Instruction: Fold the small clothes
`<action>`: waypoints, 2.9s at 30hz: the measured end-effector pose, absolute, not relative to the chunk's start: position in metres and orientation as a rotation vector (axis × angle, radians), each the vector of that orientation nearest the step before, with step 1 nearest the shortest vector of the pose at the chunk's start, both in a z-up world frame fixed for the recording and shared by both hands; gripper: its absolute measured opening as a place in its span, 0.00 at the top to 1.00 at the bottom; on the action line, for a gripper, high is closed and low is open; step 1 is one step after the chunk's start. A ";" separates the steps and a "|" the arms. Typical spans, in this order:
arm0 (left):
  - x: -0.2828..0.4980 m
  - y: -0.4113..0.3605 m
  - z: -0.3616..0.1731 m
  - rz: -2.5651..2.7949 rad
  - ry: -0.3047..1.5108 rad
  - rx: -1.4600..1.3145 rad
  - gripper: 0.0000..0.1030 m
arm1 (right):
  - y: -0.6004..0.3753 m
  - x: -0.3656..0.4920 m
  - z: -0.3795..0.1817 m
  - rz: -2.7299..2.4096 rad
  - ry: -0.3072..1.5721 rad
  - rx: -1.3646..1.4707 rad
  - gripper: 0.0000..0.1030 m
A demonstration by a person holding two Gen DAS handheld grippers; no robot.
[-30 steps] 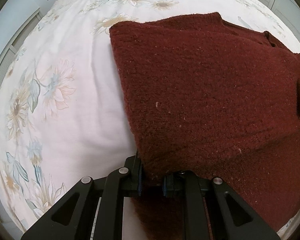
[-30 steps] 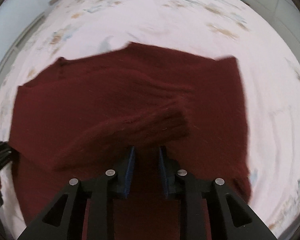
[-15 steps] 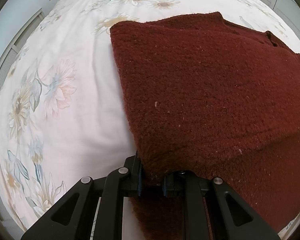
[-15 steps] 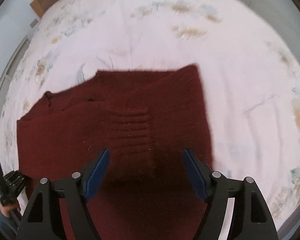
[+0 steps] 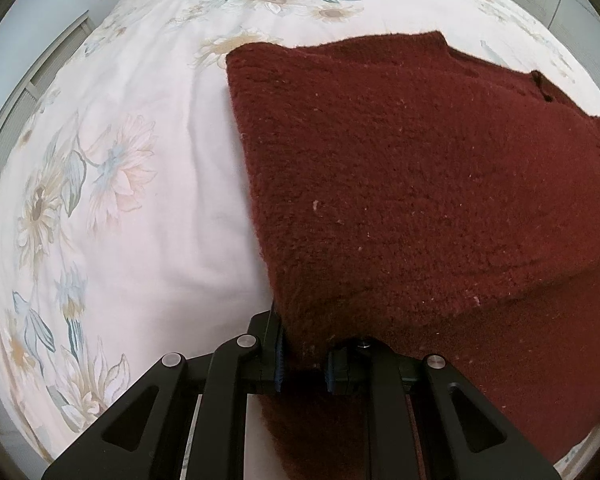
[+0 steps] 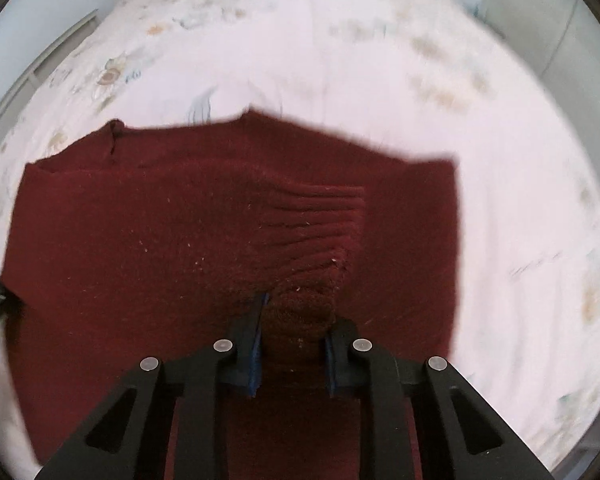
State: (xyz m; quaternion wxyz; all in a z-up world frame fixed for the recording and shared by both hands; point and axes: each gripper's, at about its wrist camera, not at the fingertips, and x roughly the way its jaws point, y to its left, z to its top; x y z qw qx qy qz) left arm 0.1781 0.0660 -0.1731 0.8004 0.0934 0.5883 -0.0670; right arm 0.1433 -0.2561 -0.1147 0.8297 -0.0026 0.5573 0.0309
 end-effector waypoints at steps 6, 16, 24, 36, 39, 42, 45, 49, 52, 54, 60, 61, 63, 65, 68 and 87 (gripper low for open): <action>0.174 0.062 -0.177 -0.136 1.252 0.241 0.86 | -0.253 0.138 -0.144 0.041 1.210 -0.080 0.76; 0.178 0.069 -0.169 -0.075 1.277 0.237 0.64 | -0.293 0.111 -0.113 -0.001 1.142 0.116 0.19; 0.159 0.068 -0.107 -0.140 1.176 0.133 0.02 | -0.273 0.092 -0.075 0.063 1.041 0.123 0.00; 0.168 -0.046 -0.124 -0.236 1.092 0.211 0.01 | -0.206 0.109 -0.133 0.088 1.086 -0.034 0.00; 0.173 -0.054 -0.149 -0.229 1.139 0.225 0.01 | -0.226 0.106 -0.151 0.058 1.111 0.001 0.00; 0.170 -0.041 -0.161 -0.212 1.141 0.227 0.01 | -0.250 0.103 -0.155 0.036 1.109 0.058 0.00; 0.170 -0.023 -0.162 -0.207 1.133 0.219 0.01 | -0.269 0.102 -0.156 0.017 1.107 0.074 0.00; 0.172 0.002 -0.164 -0.186 1.139 0.196 0.01 | -0.276 0.100 -0.155 0.026 1.104 0.076 0.01; 0.176 0.020 -0.168 -0.191 1.147 0.136 0.01 | -0.274 0.101 -0.159 0.028 1.114 0.073 0.00; 0.174 0.022 -0.169 -0.194 1.143 0.124 0.01 | -0.273 0.102 -0.162 0.028 1.116 0.070 0.00; 0.167 0.023 -0.168 -0.197 1.130 0.101 0.01 | -0.268 0.105 -0.156 0.024 1.122 0.077 0.00; 0.163 0.021 -0.165 -0.202 1.135 0.097 0.01 | -0.268 0.103 -0.150 0.023 1.111 0.079 0.00; 0.163 0.023 -0.157 -0.207 1.152 0.089 0.01 | -0.268 0.098 -0.139 0.015 1.090 0.077 0.00; 0.159 0.027 -0.146 -0.197 1.161 0.085 0.01 | -0.269 0.092 -0.129 0.014 1.070 0.077 0.00; 0.147 0.028 -0.125 -0.213 1.152 0.067 0.01 | -0.272 0.081 -0.114 0.012 1.048 0.076 0.00; 0.039 0.060 -0.090 -0.207 1.156 -0.010 0.01 | -0.316 -0.042 -0.107 -0.049 1.097 0.111 0.00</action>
